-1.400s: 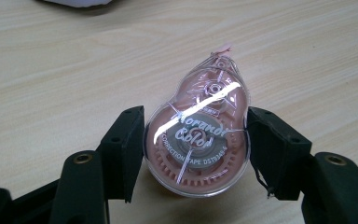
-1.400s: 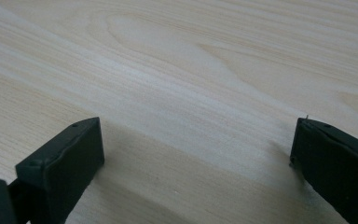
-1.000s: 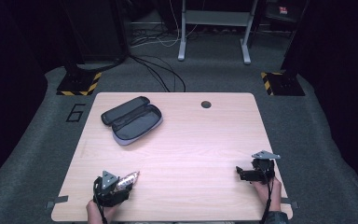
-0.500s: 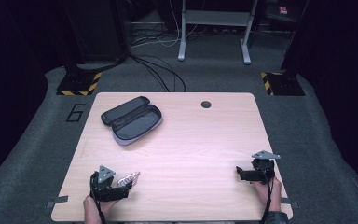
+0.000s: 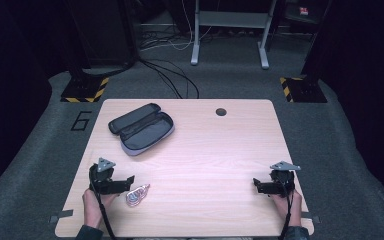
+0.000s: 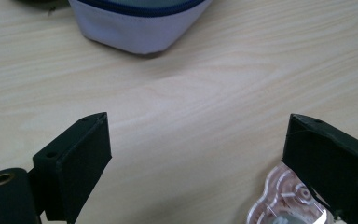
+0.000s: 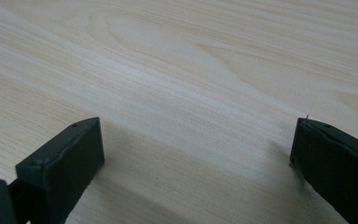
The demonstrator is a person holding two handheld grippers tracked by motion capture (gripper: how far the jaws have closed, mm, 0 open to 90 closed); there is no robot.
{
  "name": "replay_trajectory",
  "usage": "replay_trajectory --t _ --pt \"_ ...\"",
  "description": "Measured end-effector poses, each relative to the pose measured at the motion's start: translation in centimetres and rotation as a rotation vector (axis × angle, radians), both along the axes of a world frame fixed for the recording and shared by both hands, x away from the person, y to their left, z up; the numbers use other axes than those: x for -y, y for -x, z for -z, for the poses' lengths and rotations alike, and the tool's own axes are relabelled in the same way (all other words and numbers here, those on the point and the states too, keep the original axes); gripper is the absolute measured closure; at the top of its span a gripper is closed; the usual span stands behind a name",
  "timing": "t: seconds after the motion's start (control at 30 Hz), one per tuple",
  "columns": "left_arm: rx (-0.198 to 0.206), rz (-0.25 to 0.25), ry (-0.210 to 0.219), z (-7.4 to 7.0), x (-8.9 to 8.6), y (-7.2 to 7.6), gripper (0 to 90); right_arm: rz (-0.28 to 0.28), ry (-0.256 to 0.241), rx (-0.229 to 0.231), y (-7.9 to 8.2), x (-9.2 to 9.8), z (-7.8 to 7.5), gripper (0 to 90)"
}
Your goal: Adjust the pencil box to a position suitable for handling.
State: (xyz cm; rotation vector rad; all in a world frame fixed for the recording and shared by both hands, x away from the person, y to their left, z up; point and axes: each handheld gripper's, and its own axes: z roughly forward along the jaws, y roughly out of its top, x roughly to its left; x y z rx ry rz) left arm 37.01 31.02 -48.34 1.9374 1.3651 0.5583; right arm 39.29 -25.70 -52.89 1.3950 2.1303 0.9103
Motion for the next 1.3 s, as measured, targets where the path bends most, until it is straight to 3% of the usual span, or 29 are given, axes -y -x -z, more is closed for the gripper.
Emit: replay_trajectory --t 0.17,0.27,0.5,0.63,0.87,0.9,1.0,1.13,1.2,1.3 --pt "0.004 -0.008 0.007 -0.5 -0.2 -1.6 7.3 0.005 -0.005 -0.004 0.0 -0.1 0.0 2.2" --pt "-0.022 -0.012 0.015 -0.9 -0.7 -3.0 4.1 0.003 -0.003 -0.003 0.0 0.0 0.0 2.2" --pt "-0.029 -0.013 0.026 -1.6 -1.2 -4.9 3.6 0.004 -0.004 -0.003 0.0 0.0 0.0 2.2" --pt "-0.058 -0.005 0.019 -2.0 -1.5 -6.7 1.7 0.006 -0.006 -0.002 0.0 -0.1 0.0 2.2" --pt "-0.046 -0.035 0.020 -2.3 -1.5 -9.1 2.0 0.006 -0.006 -0.004 0.1 -0.1 0.0 2.2" --pt "-0.057 -0.021 0.000 -2.4 -1.7 -9.6 2.0 0.007 -0.006 -0.003 0.1 -0.1 0.0 2.3" --pt "-0.078 -0.030 -0.002 -2.4 -1.6 -10.5 2.2 0.006 -0.005 -0.005 0.1 -0.1 0.0 2.3" --pt "-0.093 -0.037 0.012 -2.1 -1.7 -11.6 6.0 0.007 -0.007 -0.002 0.0 -0.1 0.0 2.3" --pt "-0.121 -0.053 0.029 -1.7 -2.0 -12.5 7.7 0.007 -0.006 -0.003 0.1 -0.1 0.0 2.3" --pt "-0.115 -0.070 0.019 -1.4 -2.1 -12.9 13.3 0.007 -0.007 -0.002 0.0 -0.1 0.0 2.2"
